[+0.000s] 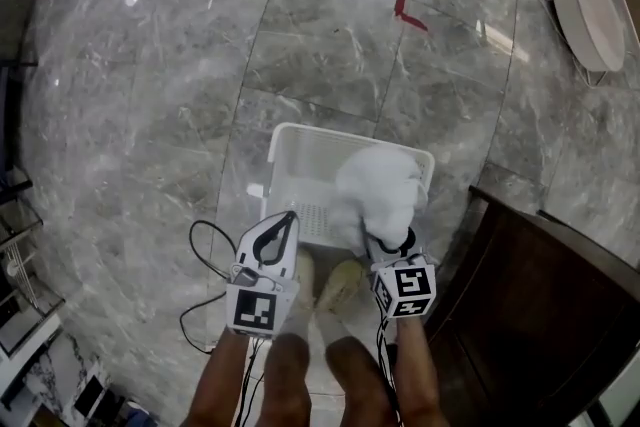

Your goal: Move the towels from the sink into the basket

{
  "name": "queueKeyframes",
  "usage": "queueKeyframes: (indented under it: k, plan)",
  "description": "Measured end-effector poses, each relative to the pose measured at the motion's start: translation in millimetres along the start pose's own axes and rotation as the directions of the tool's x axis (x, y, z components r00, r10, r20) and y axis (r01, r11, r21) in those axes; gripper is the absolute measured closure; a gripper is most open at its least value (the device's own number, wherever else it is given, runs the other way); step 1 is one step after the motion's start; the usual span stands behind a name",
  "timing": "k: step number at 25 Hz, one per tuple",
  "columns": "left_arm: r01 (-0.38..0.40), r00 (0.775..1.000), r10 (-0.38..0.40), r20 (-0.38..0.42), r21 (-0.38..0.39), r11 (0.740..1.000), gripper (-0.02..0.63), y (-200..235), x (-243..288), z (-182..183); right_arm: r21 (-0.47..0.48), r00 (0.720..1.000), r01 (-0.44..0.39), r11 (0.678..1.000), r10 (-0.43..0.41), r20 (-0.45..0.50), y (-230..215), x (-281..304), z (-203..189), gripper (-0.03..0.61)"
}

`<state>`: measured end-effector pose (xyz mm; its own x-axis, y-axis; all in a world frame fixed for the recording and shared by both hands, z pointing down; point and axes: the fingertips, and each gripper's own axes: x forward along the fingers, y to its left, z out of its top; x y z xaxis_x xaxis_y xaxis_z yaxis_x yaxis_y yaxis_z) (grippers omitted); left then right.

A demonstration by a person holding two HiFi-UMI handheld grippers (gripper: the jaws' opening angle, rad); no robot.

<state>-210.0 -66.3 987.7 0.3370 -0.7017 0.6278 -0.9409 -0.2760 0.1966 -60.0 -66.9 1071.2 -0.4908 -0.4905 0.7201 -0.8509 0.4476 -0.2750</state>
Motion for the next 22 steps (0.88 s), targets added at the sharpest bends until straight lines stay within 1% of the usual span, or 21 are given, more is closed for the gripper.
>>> queueKeyframes:
  k: [1, 3, 5, 10, 15, 18, 22]
  plan:
    - [0.0, 1.0, 0.0, -0.001, -0.002, 1.0, 0.604, 1, 1, 0, 0.016, 1.0, -0.001, 1.0, 0.001, -0.013, -1, 3, -3, 0.327]
    - [-0.001, 1.0, 0.001, -0.002, -0.003, 1.0, 0.604, 3, 3, 1, 0.028, 0.999, -0.01, 1.0, 0.011, -0.04, -1, 8, -8, 0.215]
    - [-0.001, 1.0, 0.001, 0.002, 0.003, 1.0, 0.604, 4, 3, 3, 0.02, 0.998, -0.021, 1.0, 0.022, -0.053, 0, 11, -12, 0.187]
    - [0.004, 1.0, -0.003, -0.002, 0.018, 1.0, 0.604, 5, 3, 4, 0.017, 0.999, -0.015, 1.0, 0.016, -0.042, 0, 10, -9, 0.183]
    - [0.009, 1.0, -0.009, 0.004, 0.026, 1.0, 0.604, 1, -4, 13, 0.013, 1.0, -0.008, 1.0, 0.009, -0.015, 3, 0, 5, 0.183]
    - [0.012, 1.0, -0.012, 0.013, 0.03, 0.999, 0.604, -3, -12, 27, 0.006, 1.0, -0.011, 1.0, 0.011, 0.001, 7, -11, 20, 0.183]
    - [0.014, 0.999, -0.016, 0.041, 0.041, 0.999, 0.604, -7, -27, 58, -0.008, 1.0, -0.019, 1.0, 0.019, 0.02, 17, -31, 49, 0.184]
